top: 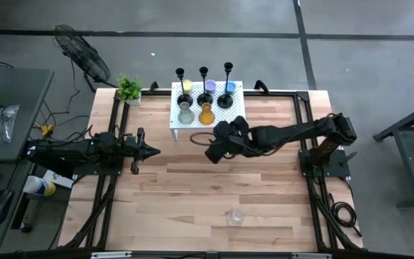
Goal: Pick & Place candle stick holders
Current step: Put the transparent glass candle holder on the shelf
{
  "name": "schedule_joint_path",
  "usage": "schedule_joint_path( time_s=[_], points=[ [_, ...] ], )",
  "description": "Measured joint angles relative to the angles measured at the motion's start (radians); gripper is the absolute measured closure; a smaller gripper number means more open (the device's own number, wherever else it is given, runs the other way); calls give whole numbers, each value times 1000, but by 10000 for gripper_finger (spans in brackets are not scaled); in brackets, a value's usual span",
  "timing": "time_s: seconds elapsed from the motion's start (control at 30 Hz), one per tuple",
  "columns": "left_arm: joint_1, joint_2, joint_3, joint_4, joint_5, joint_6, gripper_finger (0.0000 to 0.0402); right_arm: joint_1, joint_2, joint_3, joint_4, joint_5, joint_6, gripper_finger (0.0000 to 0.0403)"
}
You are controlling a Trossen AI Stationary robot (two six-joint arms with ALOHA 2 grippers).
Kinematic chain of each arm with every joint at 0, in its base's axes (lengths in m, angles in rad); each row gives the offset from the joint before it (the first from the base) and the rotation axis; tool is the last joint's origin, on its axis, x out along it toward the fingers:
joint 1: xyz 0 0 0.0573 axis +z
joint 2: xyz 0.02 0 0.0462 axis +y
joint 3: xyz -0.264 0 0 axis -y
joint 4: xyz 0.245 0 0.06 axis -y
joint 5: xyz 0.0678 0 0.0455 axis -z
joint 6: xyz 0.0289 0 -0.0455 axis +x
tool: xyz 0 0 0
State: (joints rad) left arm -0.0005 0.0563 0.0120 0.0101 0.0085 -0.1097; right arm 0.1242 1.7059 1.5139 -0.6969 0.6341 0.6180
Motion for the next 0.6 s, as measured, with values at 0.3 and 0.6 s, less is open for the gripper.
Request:
schedule_joint_path(
  time_s=[0.3, 0.6],
  points=[
    [0, 0, 0, 0, 0, 0, 402, 125, -121, -94, -110, -139, 69, 124],
    [0, 0, 0, 0, 0, 0, 402, 407, -338, -395, -19, -170, 223, 124]
  ],
)
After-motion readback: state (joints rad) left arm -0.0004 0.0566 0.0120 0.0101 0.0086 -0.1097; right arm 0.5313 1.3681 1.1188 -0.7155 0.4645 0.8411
